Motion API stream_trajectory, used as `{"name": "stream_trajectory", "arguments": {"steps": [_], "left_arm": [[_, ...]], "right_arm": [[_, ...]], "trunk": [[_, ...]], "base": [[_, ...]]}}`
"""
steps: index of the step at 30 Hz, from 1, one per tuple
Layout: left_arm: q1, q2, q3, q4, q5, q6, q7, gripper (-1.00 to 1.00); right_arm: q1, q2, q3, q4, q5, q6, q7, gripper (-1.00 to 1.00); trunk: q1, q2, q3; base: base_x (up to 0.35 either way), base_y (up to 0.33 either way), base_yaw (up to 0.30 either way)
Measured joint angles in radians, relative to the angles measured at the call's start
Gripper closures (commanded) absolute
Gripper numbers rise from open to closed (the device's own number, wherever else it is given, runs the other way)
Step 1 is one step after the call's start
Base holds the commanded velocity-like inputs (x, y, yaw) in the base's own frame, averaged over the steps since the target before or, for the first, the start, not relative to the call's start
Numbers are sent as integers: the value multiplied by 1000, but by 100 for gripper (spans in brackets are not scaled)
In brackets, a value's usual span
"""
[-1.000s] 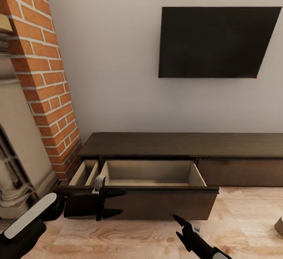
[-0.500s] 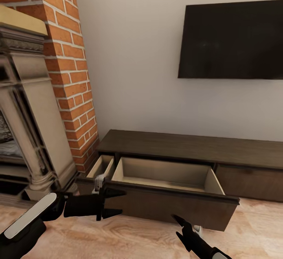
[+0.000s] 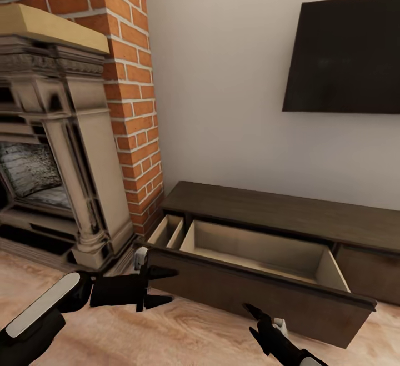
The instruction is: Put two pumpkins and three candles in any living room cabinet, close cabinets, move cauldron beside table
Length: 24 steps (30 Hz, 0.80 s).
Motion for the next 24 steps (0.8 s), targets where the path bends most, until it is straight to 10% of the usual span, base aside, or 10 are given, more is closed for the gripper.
{"name": "stream_trajectory", "arguments": {"steps": [24], "left_arm": [[0,1,0,0,0,0,-1,-100]], "right_arm": [[0,0,0,0,0,-5,0,-100]], "trunk": [[0,0,0]], "base": [[-18,0,292]]}}
